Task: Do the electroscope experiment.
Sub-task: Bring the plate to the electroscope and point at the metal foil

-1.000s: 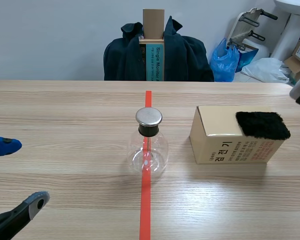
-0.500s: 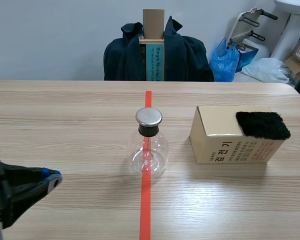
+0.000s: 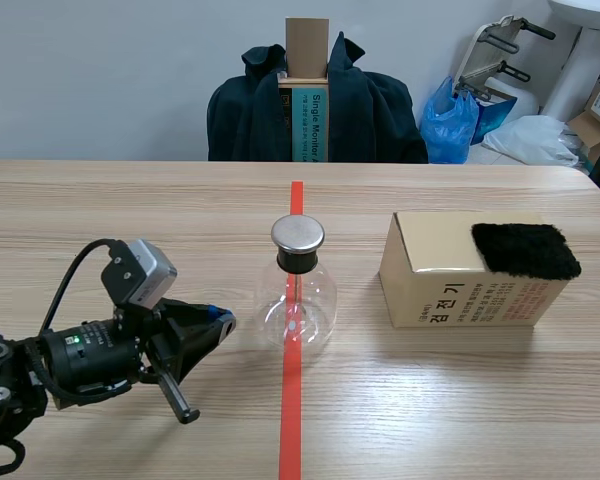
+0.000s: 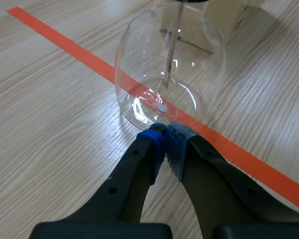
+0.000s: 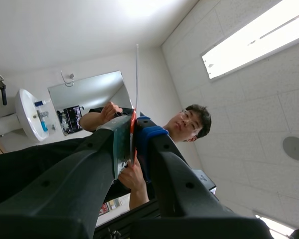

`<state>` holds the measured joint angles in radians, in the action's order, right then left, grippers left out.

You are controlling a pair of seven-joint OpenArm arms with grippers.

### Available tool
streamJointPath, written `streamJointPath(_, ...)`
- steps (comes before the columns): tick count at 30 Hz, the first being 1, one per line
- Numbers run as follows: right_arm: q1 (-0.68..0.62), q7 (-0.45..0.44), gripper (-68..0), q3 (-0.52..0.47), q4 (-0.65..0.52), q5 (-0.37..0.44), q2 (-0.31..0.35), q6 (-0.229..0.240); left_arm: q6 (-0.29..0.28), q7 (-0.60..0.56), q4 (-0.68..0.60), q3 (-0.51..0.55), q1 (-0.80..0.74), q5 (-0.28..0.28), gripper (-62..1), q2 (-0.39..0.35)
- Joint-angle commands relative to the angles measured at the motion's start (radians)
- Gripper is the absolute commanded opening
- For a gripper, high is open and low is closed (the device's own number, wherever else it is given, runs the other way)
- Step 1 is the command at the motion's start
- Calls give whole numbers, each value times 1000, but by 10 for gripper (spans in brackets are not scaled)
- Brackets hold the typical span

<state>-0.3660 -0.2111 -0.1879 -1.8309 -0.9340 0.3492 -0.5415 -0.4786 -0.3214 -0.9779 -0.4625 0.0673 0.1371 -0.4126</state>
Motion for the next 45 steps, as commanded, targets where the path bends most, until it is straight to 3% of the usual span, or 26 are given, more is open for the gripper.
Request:
streamJointPath(1, 7, -23, -669, 1, -8, 3, 11, -10, 9, -38, -15, 3, 1, 7, -590, 2)
streamJointPath(7, 49, -16, -669, 103, -8, 3, 11, -10, 24, -83, 21, -3, 13, 7, -590, 5)
streamJointPath(14, 98, 51, -669, 351, 2, -58, 13, -10, 29, -83, 31, -3, 16, -27, -590, 18)
streamJointPath(23, 131, 97, -669, 596, 151, -159, 47, -11, 33, -86, 31, -9, 16, -30, -590, 19)
streamJointPath(35, 181, 93, -669, 692, 388, -185, 47, -11, 43, -85, 31, -9, 16, -30, -590, 18)
streamJointPath(45, 180, 26, -669, 695, 404, -181, 47, -11, 43, -86, 31, -9, 16, -30, -590, 18)
